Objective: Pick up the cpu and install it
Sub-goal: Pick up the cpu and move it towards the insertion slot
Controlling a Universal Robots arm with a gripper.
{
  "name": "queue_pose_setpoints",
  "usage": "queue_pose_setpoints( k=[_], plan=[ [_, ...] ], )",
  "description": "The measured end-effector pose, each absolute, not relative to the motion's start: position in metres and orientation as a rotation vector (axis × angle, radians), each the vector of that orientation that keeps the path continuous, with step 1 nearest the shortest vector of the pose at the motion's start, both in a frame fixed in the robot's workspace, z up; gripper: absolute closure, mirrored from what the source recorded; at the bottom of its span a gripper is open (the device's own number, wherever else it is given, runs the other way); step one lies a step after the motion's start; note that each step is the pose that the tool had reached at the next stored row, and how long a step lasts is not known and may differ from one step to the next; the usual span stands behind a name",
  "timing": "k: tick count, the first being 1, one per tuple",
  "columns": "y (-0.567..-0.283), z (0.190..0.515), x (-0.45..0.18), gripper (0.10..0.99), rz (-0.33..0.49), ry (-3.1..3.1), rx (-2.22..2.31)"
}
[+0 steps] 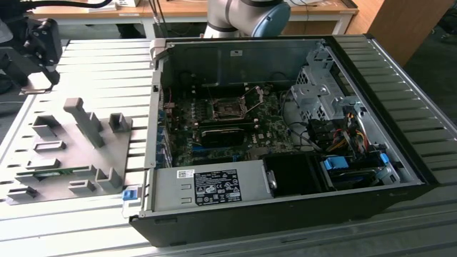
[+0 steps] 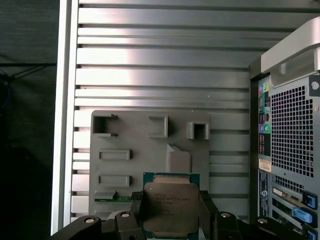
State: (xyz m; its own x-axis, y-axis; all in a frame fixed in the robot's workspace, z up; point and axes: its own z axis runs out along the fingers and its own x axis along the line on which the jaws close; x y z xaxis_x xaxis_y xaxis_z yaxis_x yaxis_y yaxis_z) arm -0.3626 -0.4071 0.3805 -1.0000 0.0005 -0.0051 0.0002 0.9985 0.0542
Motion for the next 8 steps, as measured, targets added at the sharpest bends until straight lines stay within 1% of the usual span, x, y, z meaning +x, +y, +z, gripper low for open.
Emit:
queue_pose_setpoints(
  k=[8],
  plan=[
    [-0.407, 0.381, -0.345, 0.561, 0.085, 3.136, 0.001]
  ],
)
